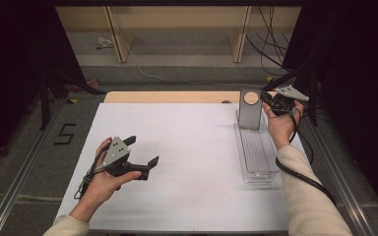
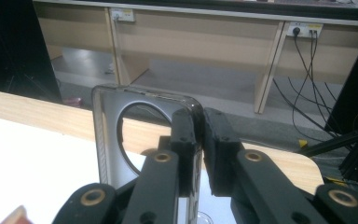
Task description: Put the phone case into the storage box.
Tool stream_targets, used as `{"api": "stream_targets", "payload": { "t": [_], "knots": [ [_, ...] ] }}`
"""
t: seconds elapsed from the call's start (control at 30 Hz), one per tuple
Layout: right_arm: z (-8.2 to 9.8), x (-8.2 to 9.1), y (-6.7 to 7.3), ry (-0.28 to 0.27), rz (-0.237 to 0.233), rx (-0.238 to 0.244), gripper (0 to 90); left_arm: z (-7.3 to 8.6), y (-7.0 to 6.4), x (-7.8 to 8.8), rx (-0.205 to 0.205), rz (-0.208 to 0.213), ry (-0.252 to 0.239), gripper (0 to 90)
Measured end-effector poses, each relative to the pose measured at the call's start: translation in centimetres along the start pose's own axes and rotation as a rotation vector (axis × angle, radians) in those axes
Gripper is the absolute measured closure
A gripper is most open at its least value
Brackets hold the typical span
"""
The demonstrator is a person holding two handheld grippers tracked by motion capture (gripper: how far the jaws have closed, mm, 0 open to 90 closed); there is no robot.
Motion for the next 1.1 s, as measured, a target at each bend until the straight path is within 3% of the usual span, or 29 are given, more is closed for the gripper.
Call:
{"api": "stream_targets", "payload": {
  "t": [0.8, 1.1],
  "knots": [
    [0.6, -0.9, 0.0, 0.037, 0.022, 0.007, 72.7, 0.0, 0.0, 0.0, 0.001, -0.001, 0.001, 0.0],
    [0.9, -1.2, -0.1, 0.07, 0.033, 0.02, 64.0, 0.0, 0.0, 0.0, 0.001, 0.001, 0.001, 0.0]
  ]
}}
Point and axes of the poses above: each handheld gripper's, and its own axes: x roughly backward along the jaws, z roughly out of its underside, y roughly to its left, the point moved 2 cm from there along -x, roughly forward along the jaws, and after that the axes turned 2 degrees about z, right-handed, at the moved point
